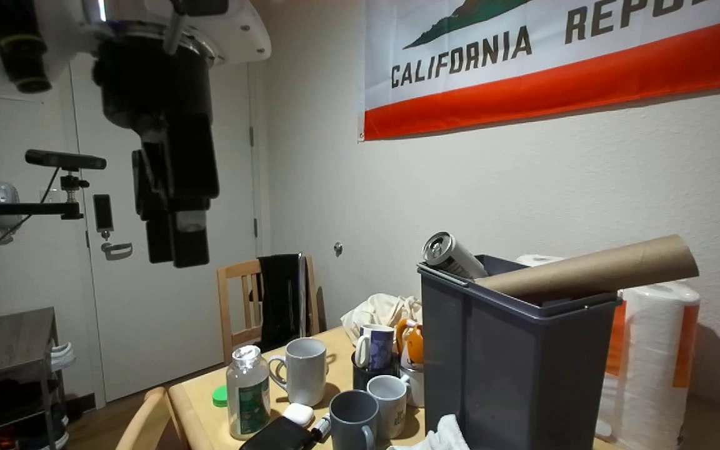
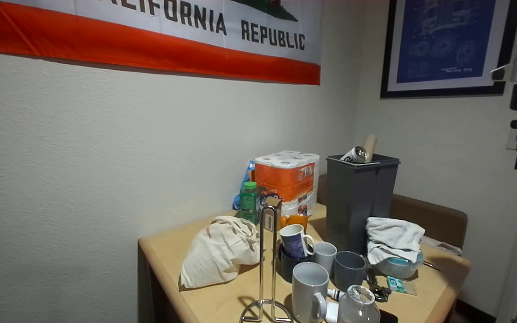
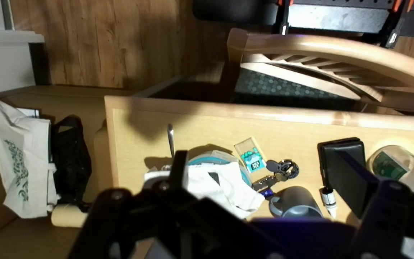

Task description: Remove the handle towel roll from the grey bin and place it on the silver stand

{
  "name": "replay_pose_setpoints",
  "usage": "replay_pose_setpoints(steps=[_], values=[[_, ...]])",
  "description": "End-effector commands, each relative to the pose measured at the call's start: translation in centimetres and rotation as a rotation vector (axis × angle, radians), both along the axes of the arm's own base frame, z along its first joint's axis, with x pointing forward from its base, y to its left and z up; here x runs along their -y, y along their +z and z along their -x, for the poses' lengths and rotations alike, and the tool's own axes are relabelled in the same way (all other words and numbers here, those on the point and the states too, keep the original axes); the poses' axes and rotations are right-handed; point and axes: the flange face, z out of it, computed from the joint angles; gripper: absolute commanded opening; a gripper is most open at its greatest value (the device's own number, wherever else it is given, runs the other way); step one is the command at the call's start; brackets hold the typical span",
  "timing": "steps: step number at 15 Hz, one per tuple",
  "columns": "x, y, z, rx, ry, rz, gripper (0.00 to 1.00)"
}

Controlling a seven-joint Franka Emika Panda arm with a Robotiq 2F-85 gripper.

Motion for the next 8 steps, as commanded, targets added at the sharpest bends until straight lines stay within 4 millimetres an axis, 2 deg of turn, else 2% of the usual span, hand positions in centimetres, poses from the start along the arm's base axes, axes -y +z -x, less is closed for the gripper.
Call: replay_pose_setpoints(steps=[1,4,8], values=[[-0.6,3.6,-5.1,0.071,0.078,0.043,1.00],[-0.3,8.0,-9.3,0.164,0.121,0.085,1.00],[2.0,14.0,-13.8,0.285,0.144,0.148,1.00]])
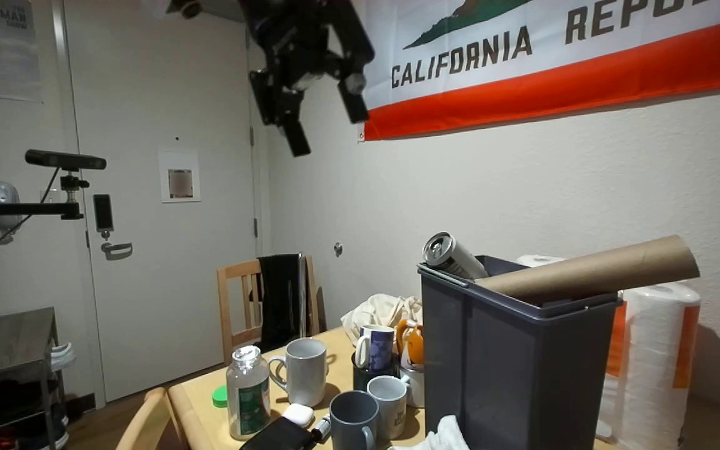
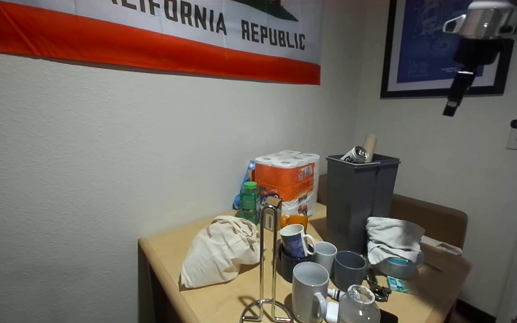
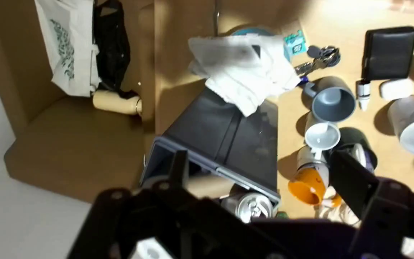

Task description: Remove the handle towel roll from the grey bin and place it on the silver stand

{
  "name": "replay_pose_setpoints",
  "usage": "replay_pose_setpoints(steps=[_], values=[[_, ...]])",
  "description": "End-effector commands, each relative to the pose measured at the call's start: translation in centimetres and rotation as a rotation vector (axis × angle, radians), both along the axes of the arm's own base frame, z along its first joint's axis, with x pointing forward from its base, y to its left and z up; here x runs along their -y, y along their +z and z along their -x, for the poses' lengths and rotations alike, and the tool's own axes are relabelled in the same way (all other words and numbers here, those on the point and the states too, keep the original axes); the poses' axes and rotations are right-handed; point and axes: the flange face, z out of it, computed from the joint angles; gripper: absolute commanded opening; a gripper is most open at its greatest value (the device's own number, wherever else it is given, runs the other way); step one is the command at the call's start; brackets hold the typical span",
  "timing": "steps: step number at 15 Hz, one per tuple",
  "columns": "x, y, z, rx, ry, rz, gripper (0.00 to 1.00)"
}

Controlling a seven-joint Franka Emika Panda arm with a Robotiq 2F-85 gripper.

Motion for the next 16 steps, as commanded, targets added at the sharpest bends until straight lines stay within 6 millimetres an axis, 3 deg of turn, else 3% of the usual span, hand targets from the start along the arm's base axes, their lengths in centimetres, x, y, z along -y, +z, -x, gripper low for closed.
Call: replay_pose_setpoints(steps=[1,4,6,7,10,16], values=[[2.9,4.9,-4.7,0.073,0.019,0.048,1.00],[5.6,6.8,-7.1,0.123,0.012,0.046,1.00],[7.1,6.5,-8.1,0.122,-0.025,0.000,1.00],[5.8,6.2,-6.7,0.122,-0.011,0.012,1.00],[7.1,5.6,-8.1,0.116,-0.036,0.008,1.00],[7.1,5.9,-8.3,0.120,-0.036,0.012,1.00]])
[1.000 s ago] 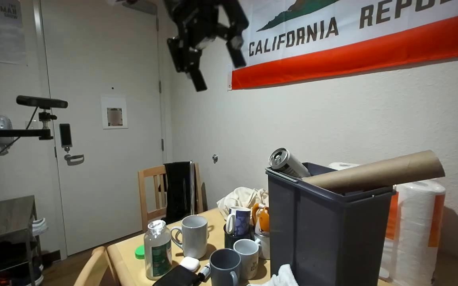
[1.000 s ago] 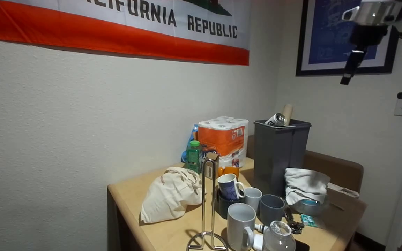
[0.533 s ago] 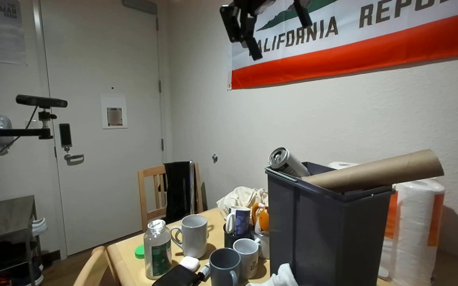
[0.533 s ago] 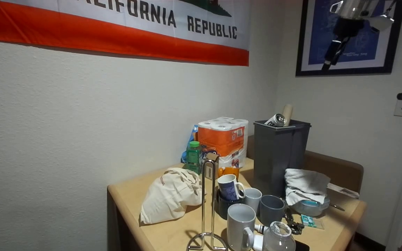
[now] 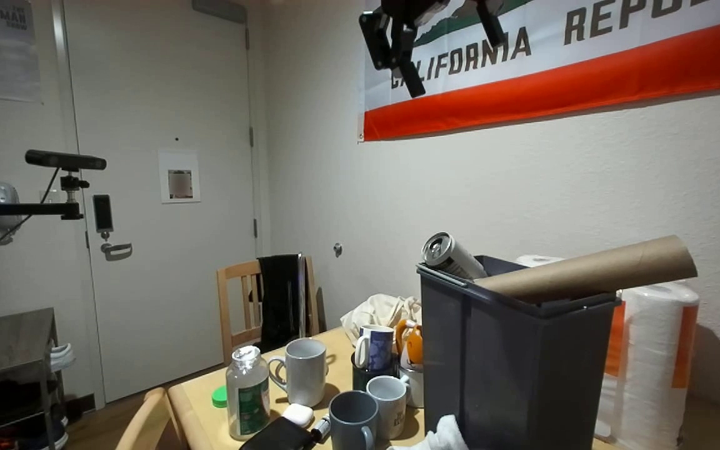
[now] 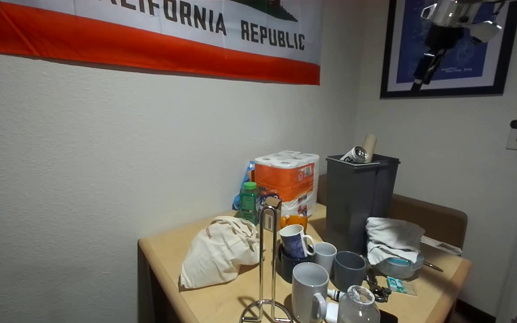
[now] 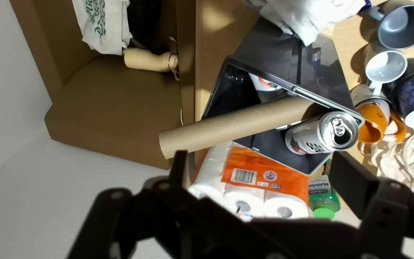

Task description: Remove the handle towel roll from the grey bin and place it on the silver stand

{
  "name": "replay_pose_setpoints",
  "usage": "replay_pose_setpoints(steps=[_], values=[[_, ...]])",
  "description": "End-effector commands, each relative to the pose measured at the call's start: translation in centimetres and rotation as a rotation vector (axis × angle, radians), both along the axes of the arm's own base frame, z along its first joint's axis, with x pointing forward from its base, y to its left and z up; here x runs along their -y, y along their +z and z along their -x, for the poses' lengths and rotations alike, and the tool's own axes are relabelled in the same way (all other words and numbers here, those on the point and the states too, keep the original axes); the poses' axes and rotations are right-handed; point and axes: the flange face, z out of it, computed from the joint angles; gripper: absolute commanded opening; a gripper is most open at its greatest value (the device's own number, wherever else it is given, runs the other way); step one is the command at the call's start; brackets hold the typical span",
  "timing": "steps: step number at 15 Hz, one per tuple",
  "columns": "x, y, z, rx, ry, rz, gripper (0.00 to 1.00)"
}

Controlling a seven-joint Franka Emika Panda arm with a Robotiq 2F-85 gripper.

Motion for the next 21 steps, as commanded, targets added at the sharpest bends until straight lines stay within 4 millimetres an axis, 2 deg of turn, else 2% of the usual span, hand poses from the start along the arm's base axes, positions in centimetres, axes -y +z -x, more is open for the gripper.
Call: replay_pose_setpoints(steps=[1,2,6,10,16,21], values=[[0.0,0.1,-0.1,-0.001,0.000,-0.001,1.00],[0.0,0.1,-0.1,-0.001,0.000,-0.001,1.00],[1.9,-2.8,-3.7,-0.012,-0.039,-0.045,1.00],[5.4,-6.0,-7.9,-0.008,-0.094,-0.114,1.00],[10.3,-8.0,-12.3,0.036,-0.158,-0.194,1.00],[10.9,-10.2,-14.8,0.016,-0.131,-0.265,1.00]])
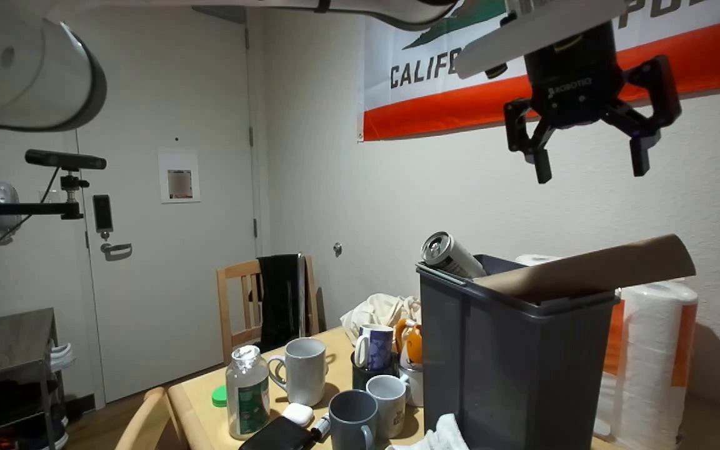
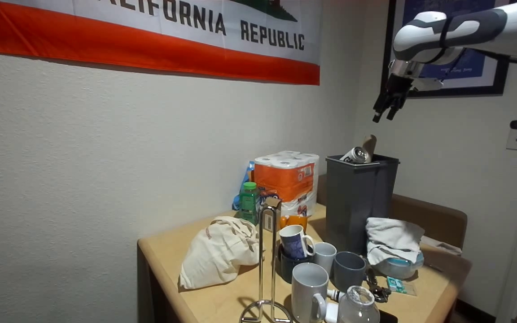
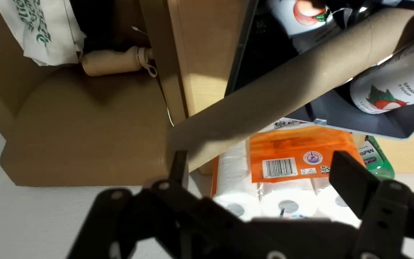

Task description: Remove the handle towel roll from the grey bin and place it on the silver stand

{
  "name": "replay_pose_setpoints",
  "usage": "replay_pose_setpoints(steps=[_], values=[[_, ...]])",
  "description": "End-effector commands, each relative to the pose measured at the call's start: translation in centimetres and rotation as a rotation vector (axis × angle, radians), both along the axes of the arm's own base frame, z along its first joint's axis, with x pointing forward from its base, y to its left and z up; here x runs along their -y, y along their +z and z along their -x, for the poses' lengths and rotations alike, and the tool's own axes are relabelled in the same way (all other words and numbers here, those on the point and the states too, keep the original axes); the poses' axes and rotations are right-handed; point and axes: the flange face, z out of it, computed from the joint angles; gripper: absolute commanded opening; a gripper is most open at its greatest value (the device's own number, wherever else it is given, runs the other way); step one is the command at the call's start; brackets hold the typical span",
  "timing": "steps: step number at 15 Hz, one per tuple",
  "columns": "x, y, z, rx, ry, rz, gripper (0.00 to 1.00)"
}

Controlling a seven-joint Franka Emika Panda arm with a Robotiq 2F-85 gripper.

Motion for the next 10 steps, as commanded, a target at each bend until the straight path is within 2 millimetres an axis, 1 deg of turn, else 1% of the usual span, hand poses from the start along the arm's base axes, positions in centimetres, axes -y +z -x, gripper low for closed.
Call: replay_pose_setpoints(steps=[1,7,10], values=[[0.3,-0.7,-1.5,-0.016,0.012,-0.059,1.00],[2.7,-3.1,-2.0,-0.056,-0.011,-0.105,1.00],[3.7,-3.9,-2.4,-0.056,-0.012,-0.121,1.00]])
